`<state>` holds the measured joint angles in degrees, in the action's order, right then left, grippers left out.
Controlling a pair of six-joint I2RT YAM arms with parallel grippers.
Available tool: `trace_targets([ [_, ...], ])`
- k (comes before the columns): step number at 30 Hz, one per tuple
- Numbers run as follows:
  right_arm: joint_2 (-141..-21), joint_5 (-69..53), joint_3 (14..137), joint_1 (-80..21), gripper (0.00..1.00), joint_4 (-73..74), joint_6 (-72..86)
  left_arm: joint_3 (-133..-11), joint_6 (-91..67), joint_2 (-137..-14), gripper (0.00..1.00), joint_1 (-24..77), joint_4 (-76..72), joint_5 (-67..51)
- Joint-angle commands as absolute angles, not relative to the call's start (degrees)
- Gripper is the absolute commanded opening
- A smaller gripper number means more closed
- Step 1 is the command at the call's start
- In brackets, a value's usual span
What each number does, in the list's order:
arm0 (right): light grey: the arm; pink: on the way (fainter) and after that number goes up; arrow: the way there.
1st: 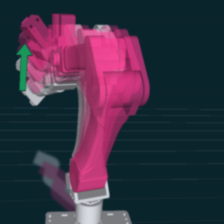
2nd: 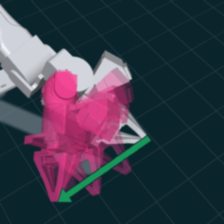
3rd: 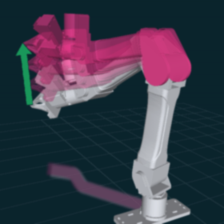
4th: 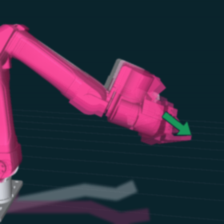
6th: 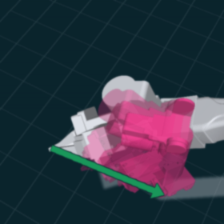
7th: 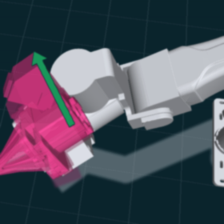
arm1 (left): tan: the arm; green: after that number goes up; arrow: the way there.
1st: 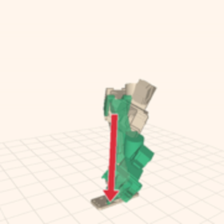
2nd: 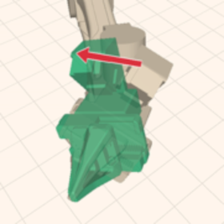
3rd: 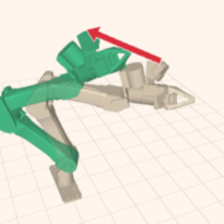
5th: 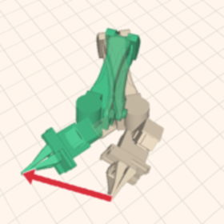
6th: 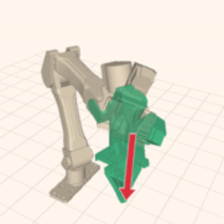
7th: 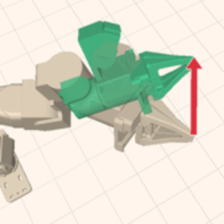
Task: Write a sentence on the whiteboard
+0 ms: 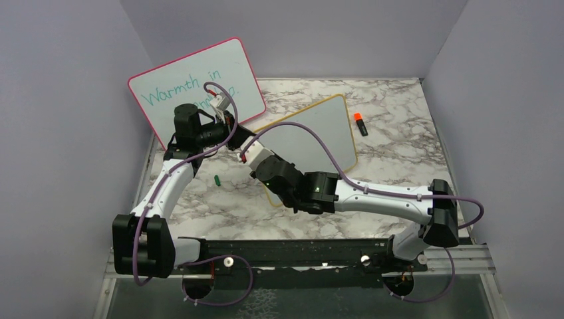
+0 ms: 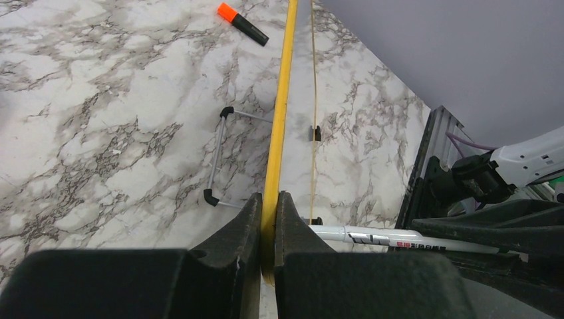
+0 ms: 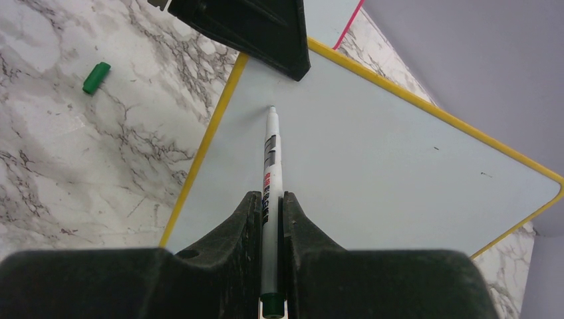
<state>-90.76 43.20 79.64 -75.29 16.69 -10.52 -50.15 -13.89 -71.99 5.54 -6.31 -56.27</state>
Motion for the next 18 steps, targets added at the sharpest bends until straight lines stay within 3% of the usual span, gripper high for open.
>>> trace_targets([
  [1,-91.7,45.6,82.0,-75.6,0.0,17.7,-10.5,-50.6,-10.7,-72.0,0.0,6.1,-2.9,-53.5],
  [18,-94.0,46.2,83.8,-75.5,0.0,20.4,-9.9,-50.7,-10.3,-71.9,0.0,6.4,-2.8,-54.2],
])
